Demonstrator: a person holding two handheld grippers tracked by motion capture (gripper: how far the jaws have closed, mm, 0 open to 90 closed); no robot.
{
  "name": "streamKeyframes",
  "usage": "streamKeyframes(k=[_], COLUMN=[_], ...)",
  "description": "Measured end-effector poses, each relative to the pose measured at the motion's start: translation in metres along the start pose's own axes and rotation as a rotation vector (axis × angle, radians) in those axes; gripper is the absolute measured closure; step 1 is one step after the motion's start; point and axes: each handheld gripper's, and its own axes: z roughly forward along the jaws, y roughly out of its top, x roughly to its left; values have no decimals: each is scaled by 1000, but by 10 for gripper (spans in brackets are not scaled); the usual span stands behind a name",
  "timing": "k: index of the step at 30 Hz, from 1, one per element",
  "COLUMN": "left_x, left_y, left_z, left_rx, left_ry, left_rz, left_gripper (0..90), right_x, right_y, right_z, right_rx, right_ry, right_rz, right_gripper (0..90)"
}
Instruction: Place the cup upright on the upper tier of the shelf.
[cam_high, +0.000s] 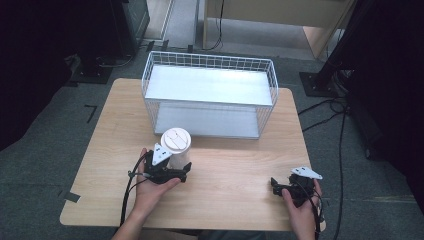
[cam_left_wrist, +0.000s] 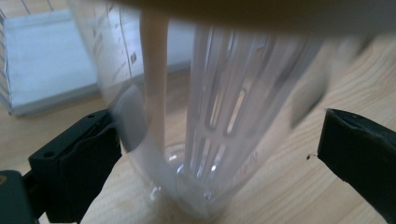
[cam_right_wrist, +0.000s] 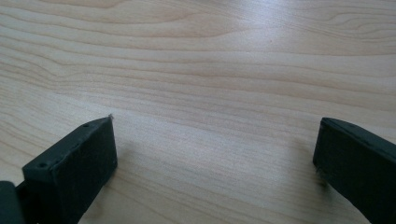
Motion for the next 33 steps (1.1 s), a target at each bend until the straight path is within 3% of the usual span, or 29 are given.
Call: streamKeyframes(k=[7, 16, 26, 33], left_x=[3, 4, 1, -3], left_y=[9, 14, 20, 22], left_z=[6, 6, 9, 6], left_rx=[-24, -75, -98, -131], left_ry=[-16, 12, 31, 7], left_rz=[-42, -38, -17, -13], left_gripper=[6, 124, 140, 151], right_x=[0, 0, 0, 0], right_y=[0, 0, 0, 0], right_z=[0, 0, 0, 0], right_rx=[0, 0, 1, 0], right_ry=[3, 2, 3, 2], right_rz=[-2, -2, -1, -2], right_gripper=[0, 0, 0, 0])
